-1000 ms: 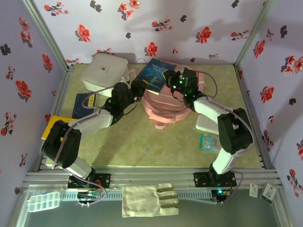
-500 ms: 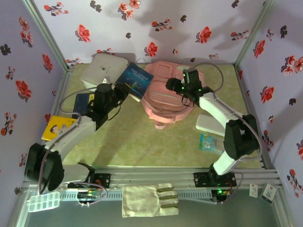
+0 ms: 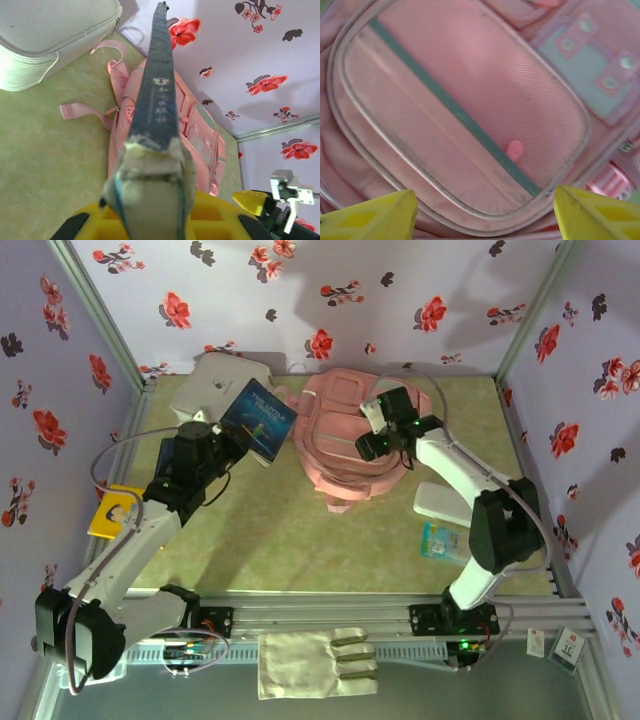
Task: Pack the student bag
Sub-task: Open the student bag at the top-center of the table.
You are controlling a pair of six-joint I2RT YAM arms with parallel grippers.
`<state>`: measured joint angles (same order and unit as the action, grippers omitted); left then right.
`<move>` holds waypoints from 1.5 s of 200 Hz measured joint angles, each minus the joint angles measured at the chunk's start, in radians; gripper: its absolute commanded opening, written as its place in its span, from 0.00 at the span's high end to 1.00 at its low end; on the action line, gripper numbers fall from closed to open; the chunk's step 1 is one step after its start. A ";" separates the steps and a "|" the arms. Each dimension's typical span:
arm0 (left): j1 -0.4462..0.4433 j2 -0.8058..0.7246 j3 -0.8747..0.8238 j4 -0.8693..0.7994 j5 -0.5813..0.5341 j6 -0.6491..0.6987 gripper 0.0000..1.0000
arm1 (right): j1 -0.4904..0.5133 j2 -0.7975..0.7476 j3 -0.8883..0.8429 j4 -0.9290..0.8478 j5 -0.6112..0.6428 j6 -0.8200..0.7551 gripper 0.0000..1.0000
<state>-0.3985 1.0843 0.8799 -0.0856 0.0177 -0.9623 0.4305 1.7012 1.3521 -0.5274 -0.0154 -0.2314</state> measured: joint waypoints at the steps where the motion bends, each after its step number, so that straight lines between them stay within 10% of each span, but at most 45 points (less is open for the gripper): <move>1: 0.000 -0.001 0.000 -0.001 0.000 0.000 1.00 | 0.001 0.003 0.002 -0.002 0.000 -0.003 0.27; 82: 0.031 -0.038 0.000 -0.029 0.000 0.013 1.00 | 0.034 0.300 0.245 -0.194 0.055 -0.128 0.36; 300: 0.033 -0.038 0.000 -0.059 0.000 0.013 1.00 | 0.068 0.309 0.257 -0.229 0.076 -0.251 0.38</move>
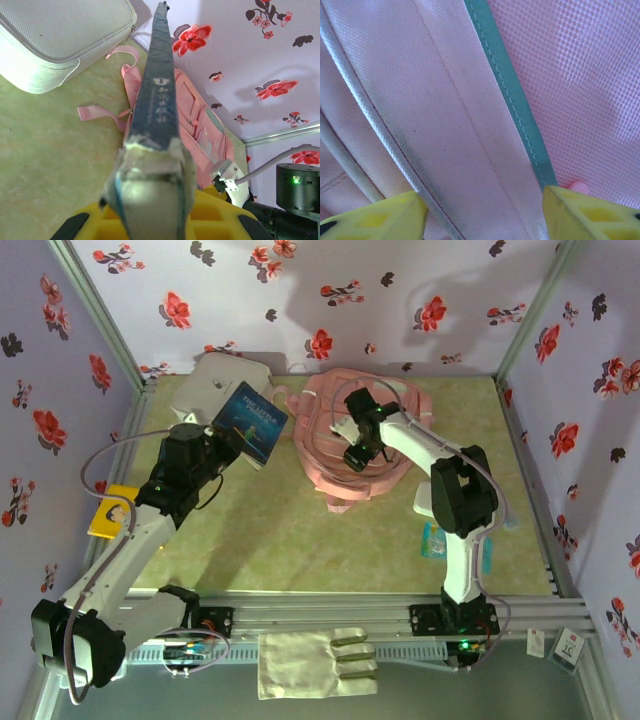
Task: Pack the student bag
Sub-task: Open the student bag at the top-center of the table.
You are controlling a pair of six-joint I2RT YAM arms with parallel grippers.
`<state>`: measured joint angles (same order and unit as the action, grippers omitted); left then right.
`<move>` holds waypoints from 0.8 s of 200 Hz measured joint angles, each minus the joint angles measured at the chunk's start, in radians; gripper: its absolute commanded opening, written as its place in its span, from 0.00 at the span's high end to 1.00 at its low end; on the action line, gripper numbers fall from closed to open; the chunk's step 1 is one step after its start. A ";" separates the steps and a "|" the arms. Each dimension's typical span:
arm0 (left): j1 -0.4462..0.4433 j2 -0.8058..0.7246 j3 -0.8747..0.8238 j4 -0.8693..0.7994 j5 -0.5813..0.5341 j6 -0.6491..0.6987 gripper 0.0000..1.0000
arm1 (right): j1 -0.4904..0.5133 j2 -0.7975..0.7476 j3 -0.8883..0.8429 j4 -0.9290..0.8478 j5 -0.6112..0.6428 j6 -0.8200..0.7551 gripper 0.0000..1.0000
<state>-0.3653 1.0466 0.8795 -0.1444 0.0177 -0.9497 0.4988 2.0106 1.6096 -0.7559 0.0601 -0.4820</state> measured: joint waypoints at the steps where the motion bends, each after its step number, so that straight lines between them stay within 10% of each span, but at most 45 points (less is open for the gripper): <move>1: 0.000 0.000 0.000 0.000 0.000 0.000 1.00 | 0.000 0.000 0.000 0.001 0.000 -0.002 0.38; 79: 0.006 0.000 0.000 -0.004 0.000 0.000 1.00 | 0.014 0.000 -0.039 0.053 0.072 -0.120 0.44; 160: 0.006 -0.009 0.000 -0.015 0.000 0.000 1.00 | 0.032 -0.015 -0.066 0.128 0.143 -0.137 0.89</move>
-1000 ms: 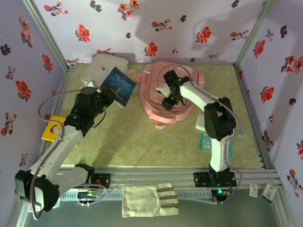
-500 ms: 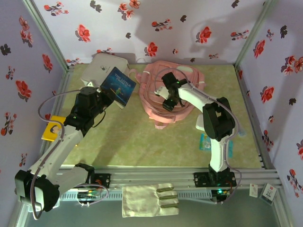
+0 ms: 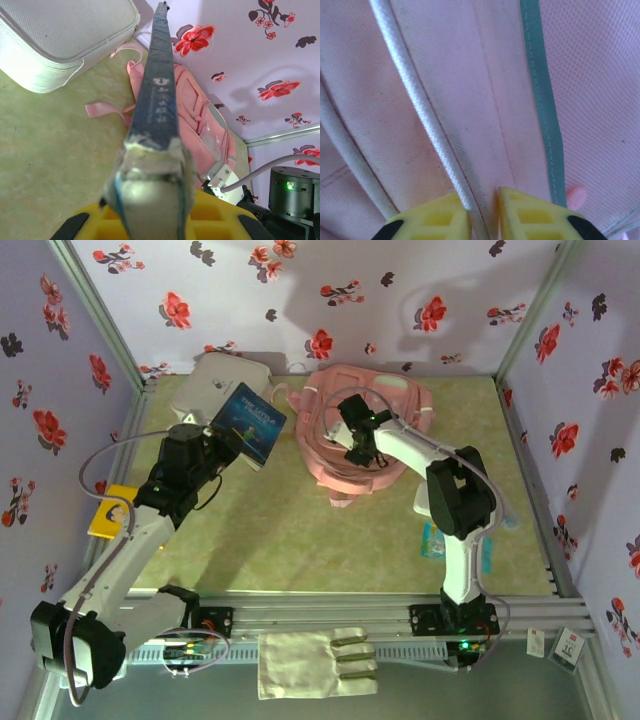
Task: Pack the student bag
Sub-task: Open the student bag at the top-center of the table.
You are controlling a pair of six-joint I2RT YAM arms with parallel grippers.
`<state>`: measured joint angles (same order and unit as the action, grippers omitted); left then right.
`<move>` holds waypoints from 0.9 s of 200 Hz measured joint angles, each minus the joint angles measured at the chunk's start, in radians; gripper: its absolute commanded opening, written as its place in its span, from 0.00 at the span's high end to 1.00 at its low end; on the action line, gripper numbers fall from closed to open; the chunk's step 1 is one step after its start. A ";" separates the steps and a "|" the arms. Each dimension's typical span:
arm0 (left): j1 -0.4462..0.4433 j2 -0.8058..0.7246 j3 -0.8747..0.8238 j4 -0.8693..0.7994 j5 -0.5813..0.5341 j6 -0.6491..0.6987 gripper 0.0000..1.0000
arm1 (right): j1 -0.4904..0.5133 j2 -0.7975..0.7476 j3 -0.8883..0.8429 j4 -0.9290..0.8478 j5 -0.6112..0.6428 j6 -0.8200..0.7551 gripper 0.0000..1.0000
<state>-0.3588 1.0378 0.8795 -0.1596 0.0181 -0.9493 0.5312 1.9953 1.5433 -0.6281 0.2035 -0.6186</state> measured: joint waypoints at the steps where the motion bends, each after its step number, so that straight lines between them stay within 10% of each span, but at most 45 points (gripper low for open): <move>1: 0.000 0.000 0.000 0.000 0.000 0.000 1.00 | 0.000 -0.001 -0.001 0.002 0.000 -0.001 0.90; 180: -0.025 0.056 -0.175 0.212 0.264 -0.144 1.00 | 0.041 -0.122 0.230 0.058 0.170 0.397 1.00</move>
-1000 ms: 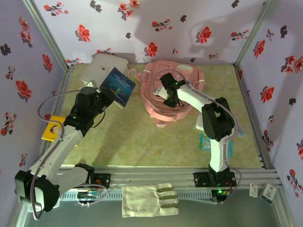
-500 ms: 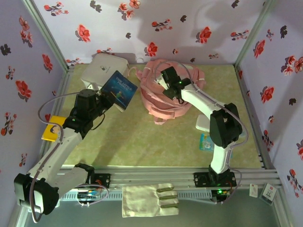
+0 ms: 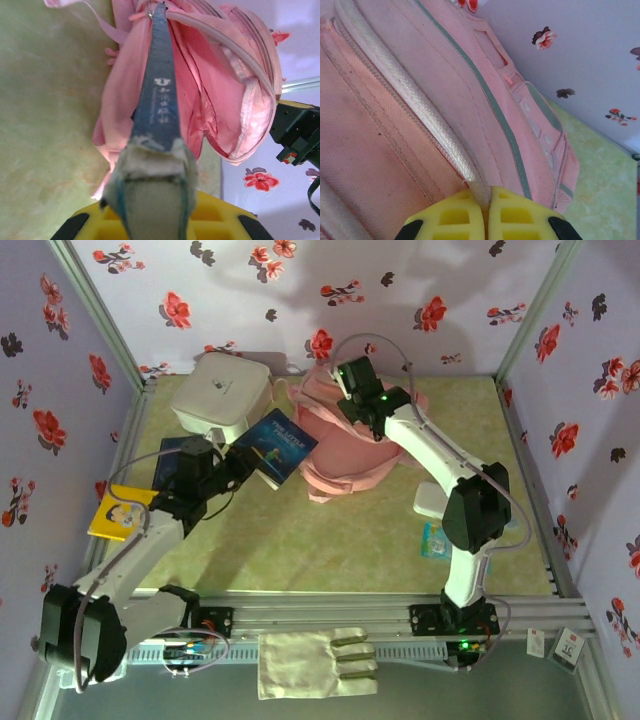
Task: Pack the student bag
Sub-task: Open the student bag at the top-center of the table, then place the book in the student bag.
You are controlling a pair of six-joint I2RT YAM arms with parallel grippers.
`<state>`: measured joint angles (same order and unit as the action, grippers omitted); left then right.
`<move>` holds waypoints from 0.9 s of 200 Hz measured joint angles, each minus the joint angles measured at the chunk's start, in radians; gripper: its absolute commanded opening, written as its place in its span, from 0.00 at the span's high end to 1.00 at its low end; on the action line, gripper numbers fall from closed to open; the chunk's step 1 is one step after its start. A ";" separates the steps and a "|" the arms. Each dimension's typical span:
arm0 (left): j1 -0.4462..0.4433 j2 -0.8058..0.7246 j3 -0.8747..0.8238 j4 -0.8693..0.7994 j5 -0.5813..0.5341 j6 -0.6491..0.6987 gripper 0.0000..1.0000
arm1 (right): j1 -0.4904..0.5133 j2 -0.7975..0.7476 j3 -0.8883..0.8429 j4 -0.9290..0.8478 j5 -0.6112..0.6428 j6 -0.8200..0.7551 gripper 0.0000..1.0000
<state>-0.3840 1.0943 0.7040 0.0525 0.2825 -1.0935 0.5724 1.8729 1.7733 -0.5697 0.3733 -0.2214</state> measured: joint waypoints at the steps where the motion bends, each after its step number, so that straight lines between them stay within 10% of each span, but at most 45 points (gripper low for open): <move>1: -0.002 0.003 0.000 0.004 0.002 -0.002 1.00 | 0.000 0.000 0.001 -0.002 -0.002 0.003 1.00; 98: -0.116 0.260 0.055 0.265 0.080 -0.103 1.00 | 0.015 0.000 0.101 -0.069 -0.121 0.151 1.00; 180: -0.210 0.621 0.280 0.472 -0.070 -0.193 1.00 | 0.015 0.000 0.121 -0.095 -0.179 0.226 1.00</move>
<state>-0.5938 1.7157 0.9844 0.5240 0.2123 -1.2861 0.5873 1.8732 1.8938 -0.6643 0.1944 0.0048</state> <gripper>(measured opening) 0.123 0.059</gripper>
